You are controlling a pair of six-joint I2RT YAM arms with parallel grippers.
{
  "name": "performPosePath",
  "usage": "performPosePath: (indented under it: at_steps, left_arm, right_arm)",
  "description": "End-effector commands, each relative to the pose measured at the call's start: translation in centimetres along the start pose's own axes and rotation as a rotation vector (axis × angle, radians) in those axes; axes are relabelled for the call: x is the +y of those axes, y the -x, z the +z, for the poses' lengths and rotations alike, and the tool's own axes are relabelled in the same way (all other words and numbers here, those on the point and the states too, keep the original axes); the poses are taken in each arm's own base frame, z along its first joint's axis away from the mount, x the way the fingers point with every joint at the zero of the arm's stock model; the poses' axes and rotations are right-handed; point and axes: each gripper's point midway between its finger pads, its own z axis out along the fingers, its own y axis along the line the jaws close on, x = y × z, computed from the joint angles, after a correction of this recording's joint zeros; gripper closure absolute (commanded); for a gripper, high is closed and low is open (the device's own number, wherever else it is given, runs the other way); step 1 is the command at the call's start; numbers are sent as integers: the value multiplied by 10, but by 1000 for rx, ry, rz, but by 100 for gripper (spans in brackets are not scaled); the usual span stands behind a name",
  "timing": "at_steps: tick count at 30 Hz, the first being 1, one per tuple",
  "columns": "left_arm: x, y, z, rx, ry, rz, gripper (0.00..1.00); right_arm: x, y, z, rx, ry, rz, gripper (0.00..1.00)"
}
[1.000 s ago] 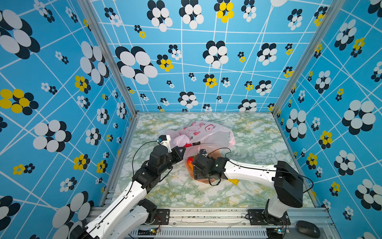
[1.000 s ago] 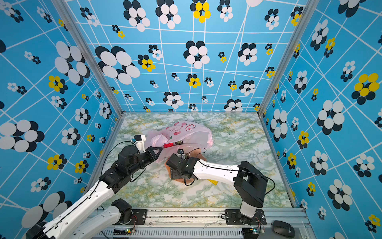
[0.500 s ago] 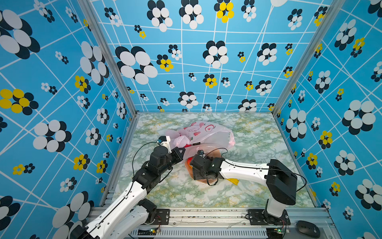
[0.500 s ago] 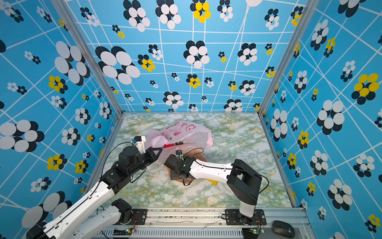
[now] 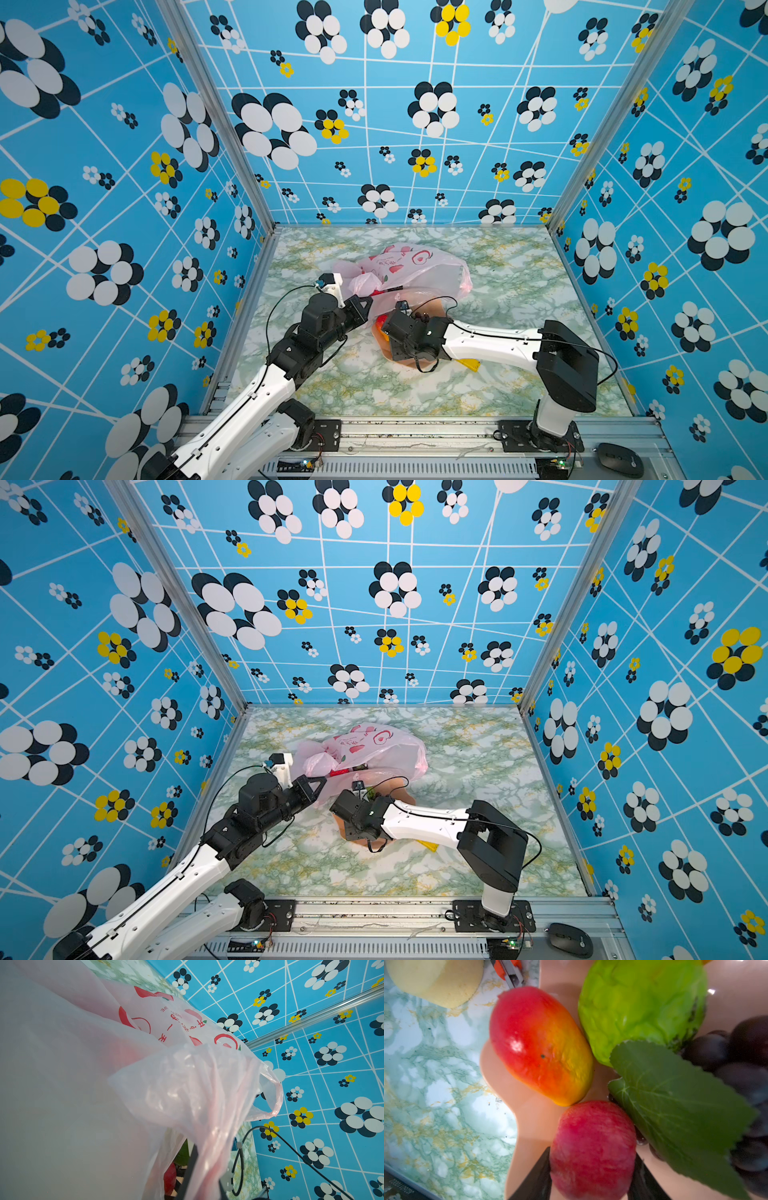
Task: Place the fruits into the plastic bag
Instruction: 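Lift the red apple with the right gripper toward the bag mouth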
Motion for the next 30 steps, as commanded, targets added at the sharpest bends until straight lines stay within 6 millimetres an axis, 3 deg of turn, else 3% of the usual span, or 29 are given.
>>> performPosePath:
  at_steps: [1, 11, 20, 26, 30]
  left_arm:
    - [1, 0, 1, -15, -4, -4, 100]
    - [-1, 0, 3, -11, -7, -12, 100]
    - [-3, -1, 5, -4, -11, -13, 100]
    - [-5, -1, 5, -3, -17, -12, 100]
    - [-6, -1, 4, -3, -22, -14, 100]
  right_arm:
    - [-2, 11, -13, -63, 8, 8, 60]
    - [-5, 17, -35, -98, 31, 23, 61]
    - [-4, 33, -84, -191, 129, 46, 61]
    - [-4, 70, -116, -298, 266, 120, 62]
    - [-8, 99, -114, -300, 284, 127, 62]
